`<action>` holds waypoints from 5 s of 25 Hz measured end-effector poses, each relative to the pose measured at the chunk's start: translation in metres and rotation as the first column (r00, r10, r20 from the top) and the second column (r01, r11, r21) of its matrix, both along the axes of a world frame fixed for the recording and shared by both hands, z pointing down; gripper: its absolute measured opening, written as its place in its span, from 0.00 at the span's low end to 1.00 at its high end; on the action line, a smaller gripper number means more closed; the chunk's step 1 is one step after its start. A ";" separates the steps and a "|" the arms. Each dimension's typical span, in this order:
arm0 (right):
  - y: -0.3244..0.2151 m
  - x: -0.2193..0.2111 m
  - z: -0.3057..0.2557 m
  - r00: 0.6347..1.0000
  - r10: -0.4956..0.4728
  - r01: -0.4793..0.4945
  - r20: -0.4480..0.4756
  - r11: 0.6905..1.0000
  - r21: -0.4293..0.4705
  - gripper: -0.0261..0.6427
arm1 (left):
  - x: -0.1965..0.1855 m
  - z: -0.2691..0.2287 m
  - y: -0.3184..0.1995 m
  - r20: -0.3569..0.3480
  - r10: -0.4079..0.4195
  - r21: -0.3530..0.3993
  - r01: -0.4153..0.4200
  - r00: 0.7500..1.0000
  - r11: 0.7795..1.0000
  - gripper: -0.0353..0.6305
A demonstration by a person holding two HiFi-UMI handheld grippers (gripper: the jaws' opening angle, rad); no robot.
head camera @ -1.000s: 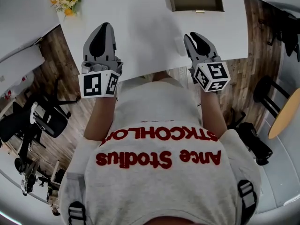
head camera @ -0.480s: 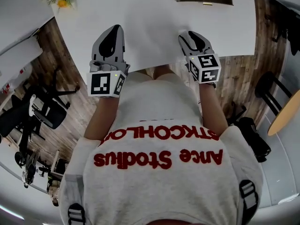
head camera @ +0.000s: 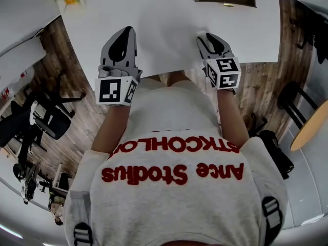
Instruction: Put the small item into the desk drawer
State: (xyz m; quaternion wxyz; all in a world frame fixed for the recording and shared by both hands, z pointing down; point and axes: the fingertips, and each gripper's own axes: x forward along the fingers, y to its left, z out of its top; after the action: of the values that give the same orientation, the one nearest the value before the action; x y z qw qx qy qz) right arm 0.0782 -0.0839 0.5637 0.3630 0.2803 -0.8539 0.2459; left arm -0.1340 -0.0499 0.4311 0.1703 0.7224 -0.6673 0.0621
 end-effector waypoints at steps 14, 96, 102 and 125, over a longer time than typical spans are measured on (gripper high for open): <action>-0.055 -0.014 -0.089 0.984 0.049 -0.083 0.170 0.977 0.194 0.24 | -0.035 -0.045 -0.012 0.066 -0.060 0.128 0.051 0.996 0.990 0.06; -0.193 0.003 -0.164 0.852 0.121 -0.304 0.510 0.906 0.293 0.24 | -0.010 -0.044 -0.159 0.105 -0.038 0.180 0.019 0.994 0.984 0.06; -0.209 0.010 -0.112 0.893 0.147 -0.264 0.425 0.936 0.231 0.24 | 0.006 -0.021 -0.169 0.102 -0.007 0.134 -0.007 0.995 0.991 0.06; -0.210 -0.003 -0.048 0.991 0.111 -0.124 0.069 0.962 0.244 0.27 | 0.004 -0.009 -0.169 0.086 0.024 0.100 -0.033 0.996 0.994 0.06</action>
State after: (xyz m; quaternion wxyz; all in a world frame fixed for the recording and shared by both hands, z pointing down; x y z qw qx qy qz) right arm 0.0749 -0.2936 0.5159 0.2864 0.3668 -0.8694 0.1661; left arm -0.1300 -0.2187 0.4225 0.1040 0.7363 -0.6658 0.0613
